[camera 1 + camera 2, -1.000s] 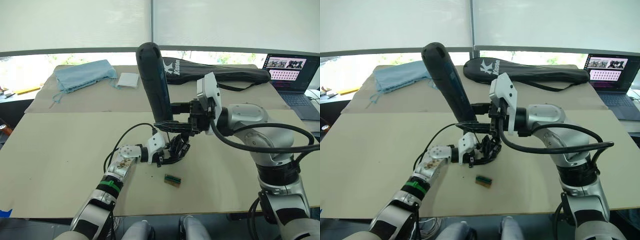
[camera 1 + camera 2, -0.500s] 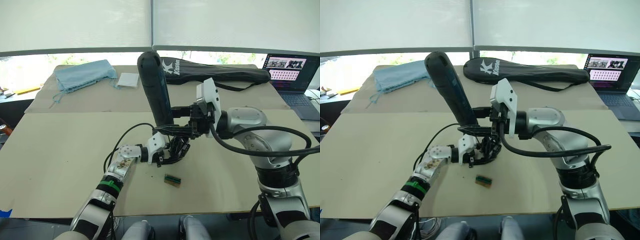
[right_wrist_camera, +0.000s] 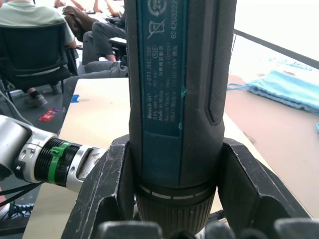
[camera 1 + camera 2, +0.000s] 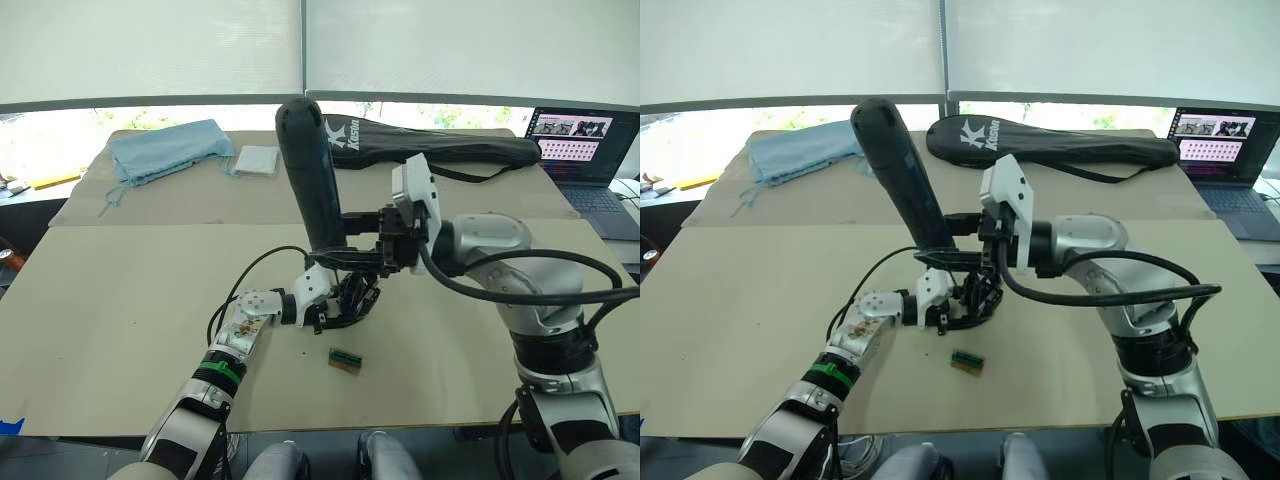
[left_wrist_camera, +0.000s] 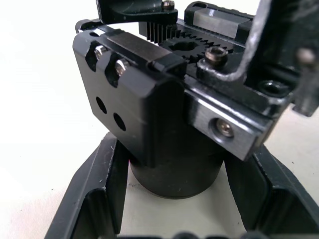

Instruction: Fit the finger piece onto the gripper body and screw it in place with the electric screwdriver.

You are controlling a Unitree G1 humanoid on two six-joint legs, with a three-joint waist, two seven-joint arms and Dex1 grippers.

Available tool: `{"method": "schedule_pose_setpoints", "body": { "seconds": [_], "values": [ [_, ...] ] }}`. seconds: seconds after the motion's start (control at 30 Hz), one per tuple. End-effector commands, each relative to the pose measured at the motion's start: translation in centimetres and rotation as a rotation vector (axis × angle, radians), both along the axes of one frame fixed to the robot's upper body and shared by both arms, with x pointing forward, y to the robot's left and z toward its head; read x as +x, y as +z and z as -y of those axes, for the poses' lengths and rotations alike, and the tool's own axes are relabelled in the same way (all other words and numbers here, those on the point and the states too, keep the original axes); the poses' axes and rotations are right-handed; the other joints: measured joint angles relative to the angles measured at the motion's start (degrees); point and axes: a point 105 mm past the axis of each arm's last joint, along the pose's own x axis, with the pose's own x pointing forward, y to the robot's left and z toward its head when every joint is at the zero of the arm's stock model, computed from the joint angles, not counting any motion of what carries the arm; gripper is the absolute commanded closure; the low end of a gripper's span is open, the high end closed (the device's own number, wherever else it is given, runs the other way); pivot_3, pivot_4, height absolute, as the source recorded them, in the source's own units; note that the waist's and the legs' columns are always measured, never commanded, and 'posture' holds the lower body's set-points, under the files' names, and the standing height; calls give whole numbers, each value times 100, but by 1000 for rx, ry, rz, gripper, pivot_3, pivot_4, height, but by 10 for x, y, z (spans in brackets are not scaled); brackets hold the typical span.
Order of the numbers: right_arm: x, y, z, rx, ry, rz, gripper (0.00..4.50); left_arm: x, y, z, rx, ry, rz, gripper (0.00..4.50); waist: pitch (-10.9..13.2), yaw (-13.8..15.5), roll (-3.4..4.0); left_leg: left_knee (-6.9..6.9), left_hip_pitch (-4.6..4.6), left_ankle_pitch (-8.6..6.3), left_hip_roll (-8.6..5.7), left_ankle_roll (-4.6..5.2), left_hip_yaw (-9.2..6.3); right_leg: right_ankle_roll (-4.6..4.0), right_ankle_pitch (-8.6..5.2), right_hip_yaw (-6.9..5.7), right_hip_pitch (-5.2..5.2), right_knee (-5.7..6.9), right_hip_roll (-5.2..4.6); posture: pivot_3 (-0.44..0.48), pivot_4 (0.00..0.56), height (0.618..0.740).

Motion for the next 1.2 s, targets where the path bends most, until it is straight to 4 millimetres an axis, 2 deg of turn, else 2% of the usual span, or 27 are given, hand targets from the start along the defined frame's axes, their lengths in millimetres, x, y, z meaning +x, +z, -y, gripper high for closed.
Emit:
{"method": "schedule_pose_setpoints", "body": {
  "seconds": [0.03,0.47,1.2],
  "values": [
    [-11,26,1,41,30,103,2599,2,20,6,-45,-16,64,2217,0,-1,0,0,0,0,0,0,0,0,0,0,0,0,0,0,150,736],
    [-14,33,-1,36,43,120,2599,2,20,6,-44,-17,65,2217,0,-1,0,0,0,0,0,0,0,0,0,0,0,0,0,0,150,736],
    [-14,22,-2,10,61,132,2599,2,21,6,-52,-15,68,2217,0,-1,0,0,0,0,0,0,0,0,0,0,0,0,0,0,150,736]
  ]
}}
